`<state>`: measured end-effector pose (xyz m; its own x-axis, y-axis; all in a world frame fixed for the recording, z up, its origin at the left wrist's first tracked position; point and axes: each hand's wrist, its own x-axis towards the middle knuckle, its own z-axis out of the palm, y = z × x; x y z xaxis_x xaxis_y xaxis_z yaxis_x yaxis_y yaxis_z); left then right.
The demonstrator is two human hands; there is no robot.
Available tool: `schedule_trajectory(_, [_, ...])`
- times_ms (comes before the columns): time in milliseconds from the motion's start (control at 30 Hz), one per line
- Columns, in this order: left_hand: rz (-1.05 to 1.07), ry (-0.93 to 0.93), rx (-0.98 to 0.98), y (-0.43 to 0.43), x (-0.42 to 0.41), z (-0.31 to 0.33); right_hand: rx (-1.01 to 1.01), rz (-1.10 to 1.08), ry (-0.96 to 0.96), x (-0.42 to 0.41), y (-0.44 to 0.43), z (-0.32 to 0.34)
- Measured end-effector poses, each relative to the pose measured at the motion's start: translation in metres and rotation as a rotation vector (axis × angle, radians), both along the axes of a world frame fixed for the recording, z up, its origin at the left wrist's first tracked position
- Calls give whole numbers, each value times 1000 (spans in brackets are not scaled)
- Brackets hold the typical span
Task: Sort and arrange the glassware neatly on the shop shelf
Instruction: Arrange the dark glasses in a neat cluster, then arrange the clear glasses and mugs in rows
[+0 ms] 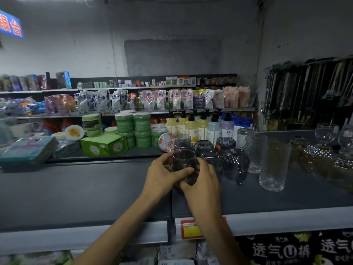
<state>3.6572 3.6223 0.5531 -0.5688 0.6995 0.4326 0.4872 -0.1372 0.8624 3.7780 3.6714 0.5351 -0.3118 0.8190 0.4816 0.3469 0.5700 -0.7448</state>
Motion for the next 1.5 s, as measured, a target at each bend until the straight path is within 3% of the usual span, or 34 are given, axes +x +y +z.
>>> schedule_trajectory(300, [14,-15,23,-3,6,-7,-16,14,32,0,-4,-7])
schedule_trajectory(600, [123,70,-17,-55,-10,-13,55,43,263,26,-39,-18])
schedule_trajectory(767, [278,103,-20,-131,-31,-22,143,278,227,-7,-96,-14])
schedule_trajectory(967, [587,246,-121,-267,-102,-43,96,656,41,-109,-175,-2])
schedule_trajectory(1067, [685,320,-146,-327,-156,-40,97,766,-94,-180,-210,5])
schedule_trajectory(1200, [811,496,-318,-380,-247,-27,137,871,-271,-282,-246,20])
schedule_trajectory(1367, [876,517,-580,-425,-393,-6,228,956,-493,-438,-293,37])
schedule_trajectory(1500, [822,525,-693,-426,-486,0,142,978,-462,-537,-317,28])
